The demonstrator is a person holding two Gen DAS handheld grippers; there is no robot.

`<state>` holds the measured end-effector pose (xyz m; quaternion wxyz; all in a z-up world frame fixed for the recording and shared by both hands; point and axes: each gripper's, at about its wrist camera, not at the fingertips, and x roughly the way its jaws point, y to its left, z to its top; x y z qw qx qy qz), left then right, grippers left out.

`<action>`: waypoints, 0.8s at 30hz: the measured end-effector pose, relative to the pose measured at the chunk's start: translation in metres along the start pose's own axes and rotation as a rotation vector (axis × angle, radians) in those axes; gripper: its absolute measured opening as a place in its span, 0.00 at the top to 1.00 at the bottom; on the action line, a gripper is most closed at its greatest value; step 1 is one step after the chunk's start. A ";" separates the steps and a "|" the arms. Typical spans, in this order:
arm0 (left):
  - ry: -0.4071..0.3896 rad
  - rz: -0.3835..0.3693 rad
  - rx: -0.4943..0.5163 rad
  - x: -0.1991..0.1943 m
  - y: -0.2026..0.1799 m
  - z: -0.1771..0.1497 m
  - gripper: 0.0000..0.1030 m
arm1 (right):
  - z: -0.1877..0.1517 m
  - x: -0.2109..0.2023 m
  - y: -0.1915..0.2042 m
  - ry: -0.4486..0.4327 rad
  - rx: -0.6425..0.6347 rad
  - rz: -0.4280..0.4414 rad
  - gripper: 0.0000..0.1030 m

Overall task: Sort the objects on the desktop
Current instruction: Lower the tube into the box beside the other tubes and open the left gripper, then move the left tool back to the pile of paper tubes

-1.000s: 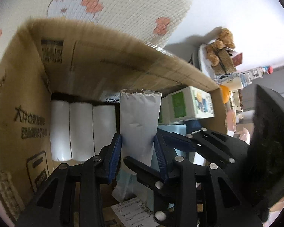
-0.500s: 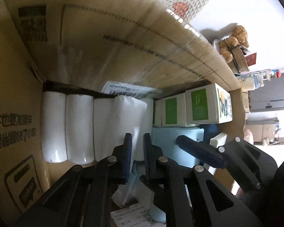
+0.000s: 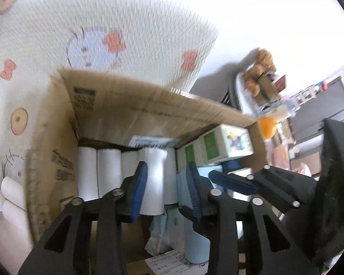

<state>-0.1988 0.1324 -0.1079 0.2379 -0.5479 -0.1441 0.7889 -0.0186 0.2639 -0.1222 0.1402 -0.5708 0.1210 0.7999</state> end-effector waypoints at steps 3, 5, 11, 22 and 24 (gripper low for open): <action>-0.070 -0.057 -0.013 -0.028 0.007 -0.004 0.58 | 0.002 -0.007 0.005 -0.014 -0.006 -0.011 0.56; -0.100 -0.077 -0.027 -0.044 0.013 -0.005 0.57 | 0.004 -0.012 0.010 -0.021 -0.007 -0.013 0.56; -0.204 -0.036 -0.040 -0.096 0.039 -0.018 0.57 | 0.015 -0.025 0.036 -0.040 -0.051 -0.025 0.56; -0.393 0.120 -0.144 -0.201 0.114 -0.047 0.57 | 0.043 -0.034 0.086 -0.101 -0.148 -0.033 0.56; -0.409 0.183 -0.165 -0.216 0.124 -0.051 0.57 | 0.045 -0.033 0.095 -0.112 -0.157 -0.031 0.56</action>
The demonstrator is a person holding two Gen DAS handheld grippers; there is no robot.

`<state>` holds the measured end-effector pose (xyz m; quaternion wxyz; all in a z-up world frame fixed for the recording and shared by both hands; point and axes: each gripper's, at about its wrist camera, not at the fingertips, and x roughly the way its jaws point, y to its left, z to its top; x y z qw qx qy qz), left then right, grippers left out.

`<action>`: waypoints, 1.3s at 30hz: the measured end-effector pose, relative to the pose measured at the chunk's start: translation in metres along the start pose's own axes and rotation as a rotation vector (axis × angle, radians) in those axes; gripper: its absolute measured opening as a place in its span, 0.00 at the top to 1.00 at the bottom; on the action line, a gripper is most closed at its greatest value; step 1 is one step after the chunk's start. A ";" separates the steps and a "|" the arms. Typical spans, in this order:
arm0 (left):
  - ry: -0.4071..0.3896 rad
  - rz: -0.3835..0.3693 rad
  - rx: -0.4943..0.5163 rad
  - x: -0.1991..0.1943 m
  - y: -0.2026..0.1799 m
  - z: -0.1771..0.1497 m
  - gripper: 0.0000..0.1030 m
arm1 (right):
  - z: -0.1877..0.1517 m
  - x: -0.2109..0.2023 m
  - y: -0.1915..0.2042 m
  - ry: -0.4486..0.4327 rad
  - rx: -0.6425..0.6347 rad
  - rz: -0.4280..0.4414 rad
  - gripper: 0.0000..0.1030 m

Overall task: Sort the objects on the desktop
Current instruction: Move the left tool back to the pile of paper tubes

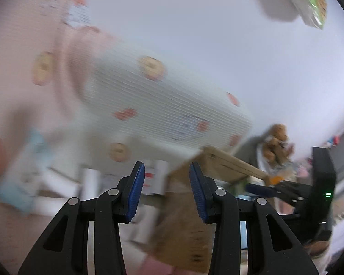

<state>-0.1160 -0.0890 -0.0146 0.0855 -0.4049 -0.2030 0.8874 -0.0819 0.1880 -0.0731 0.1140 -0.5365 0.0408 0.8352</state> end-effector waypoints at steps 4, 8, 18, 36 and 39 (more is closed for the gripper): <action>-0.031 0.091 -0.024 -0.022 0.027 0.002 0.57 | 0.013 -0.009 0.020 -0.026 -0.026 0.021 0.56; -0.057 0.110 -0.043 -0.031 0.045 -0.002 0.57 | 0.028 -0.018 0.042 -0.051 -0.063 0.046 0.56; 0.003 0.134 -0.085 -0.014 0.081 -0.030 0.57 | 0.047 -0.010 0.098 -0.096 -0.128 0.124 0.56; 0.022 -0.002 -0.298 0.036 0.161 -0.120 0.57 | 0.034 0.067 0.167 0.060 -0.124 0.247 0.56; 0.015 -0.066 -0.369 0.040 0.176 -0.125 0.53 | 0.029 0.075 0.175 0.064 -0.141 0.218 0.56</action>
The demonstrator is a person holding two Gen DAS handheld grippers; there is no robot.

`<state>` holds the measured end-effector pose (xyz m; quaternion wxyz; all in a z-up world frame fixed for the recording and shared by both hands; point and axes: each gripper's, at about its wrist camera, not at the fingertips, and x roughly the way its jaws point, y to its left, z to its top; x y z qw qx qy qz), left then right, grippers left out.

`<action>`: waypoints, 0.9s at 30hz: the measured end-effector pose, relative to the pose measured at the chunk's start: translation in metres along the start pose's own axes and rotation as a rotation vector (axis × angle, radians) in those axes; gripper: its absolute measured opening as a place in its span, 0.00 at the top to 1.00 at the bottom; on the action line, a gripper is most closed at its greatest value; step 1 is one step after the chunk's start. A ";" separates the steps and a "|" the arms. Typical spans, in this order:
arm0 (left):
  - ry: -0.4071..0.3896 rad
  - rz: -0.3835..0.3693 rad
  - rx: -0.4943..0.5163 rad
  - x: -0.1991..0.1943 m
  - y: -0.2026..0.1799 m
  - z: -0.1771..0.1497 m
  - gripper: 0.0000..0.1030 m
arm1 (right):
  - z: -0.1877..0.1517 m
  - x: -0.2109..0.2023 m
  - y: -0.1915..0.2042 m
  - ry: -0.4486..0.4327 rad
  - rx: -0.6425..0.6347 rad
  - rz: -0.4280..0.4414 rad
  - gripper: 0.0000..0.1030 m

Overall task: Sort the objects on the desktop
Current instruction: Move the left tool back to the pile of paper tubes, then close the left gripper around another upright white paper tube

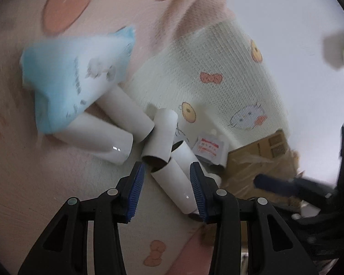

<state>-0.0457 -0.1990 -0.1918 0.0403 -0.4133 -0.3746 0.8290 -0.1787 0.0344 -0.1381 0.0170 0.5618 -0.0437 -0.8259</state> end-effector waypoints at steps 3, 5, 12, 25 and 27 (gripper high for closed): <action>0.000 -0.030 -0.086 0.007 0.019 0.000 0.51 | -0.004 0.014 0.002 0.010 0.015 -0.032 0.56; -0.007 -0.019 -0.108 0.011 0.028 -0.001 0.51 | -0.009 0.028 0.003 0.024 0.039 -0.041 0.56; 0.023 -0.029 -0.134 0.026 0.041 -0.004 0.50 | -0.015 0.068 -0.003 0.108 0.110 -0.053 0.56; 0.060 -0.156 -0.272 0.044 0.057 -0.014 0.48 | -0.014 0.103 -0.005 0.151 0.092 -0.161 0.56; 0.070 -0.181 -0.289 0.048 0.056 -0.016 0.49 | -0.013 0.107 -0.005 0.157 0.087 -0.160 0.56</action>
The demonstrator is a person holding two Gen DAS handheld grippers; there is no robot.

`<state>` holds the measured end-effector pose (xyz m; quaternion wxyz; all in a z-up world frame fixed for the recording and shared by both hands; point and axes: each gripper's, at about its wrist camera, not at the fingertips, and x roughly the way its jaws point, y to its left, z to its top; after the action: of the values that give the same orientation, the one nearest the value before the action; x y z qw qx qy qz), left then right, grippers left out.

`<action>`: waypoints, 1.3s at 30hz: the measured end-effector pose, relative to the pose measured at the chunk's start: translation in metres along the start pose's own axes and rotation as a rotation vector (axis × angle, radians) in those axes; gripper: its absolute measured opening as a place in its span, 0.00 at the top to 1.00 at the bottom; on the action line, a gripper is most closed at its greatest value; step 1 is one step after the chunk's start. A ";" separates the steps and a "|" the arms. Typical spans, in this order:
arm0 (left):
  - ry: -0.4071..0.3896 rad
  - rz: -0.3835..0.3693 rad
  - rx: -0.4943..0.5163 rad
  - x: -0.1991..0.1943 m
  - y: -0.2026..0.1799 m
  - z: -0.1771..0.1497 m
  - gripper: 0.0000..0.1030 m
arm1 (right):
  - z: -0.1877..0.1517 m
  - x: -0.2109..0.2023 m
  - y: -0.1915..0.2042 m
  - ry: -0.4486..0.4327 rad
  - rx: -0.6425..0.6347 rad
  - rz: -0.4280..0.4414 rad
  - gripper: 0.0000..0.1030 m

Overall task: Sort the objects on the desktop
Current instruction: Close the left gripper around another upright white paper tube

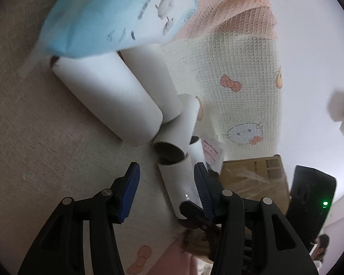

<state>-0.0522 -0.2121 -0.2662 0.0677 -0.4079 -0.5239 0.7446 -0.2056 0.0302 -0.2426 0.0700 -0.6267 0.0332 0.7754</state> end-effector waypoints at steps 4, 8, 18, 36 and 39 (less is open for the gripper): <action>0.008 0.030 0.000 0.003 0.003 0.000 0.49 | 0.001 0.008 -0.005 0.000 0.019 -0.002 0.56; 0.012 0.018 -0.025 0.005 0.004 0.000 0.48 | 0.002 0.012 -0.008 -0.022 0.030 -0.003 0.56; 0.024 0.042 0.054 0.012 -0.009 -0.002 0.48 | 0.007 0.024 -0.015 0.000 0.025 -0.062 0.56; 0.133 0.110 0.122 0.024 -0.010 -0.010 0.49 | 0.005 0.038 -0.005 0.082 0.055 0.266 0.57; 0.162 0.113 0.130 0.027 -0.011 -0.012 0.56 | 0.006 0.038 -0.002 0.089 0.037 0.260 0.57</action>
<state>-0.0660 -0.1842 -0.2729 0.0939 -0.4905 -0.4433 0.7443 -0.2185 0.0353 -0.2789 -0.0208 -0.6494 0.1314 0.7488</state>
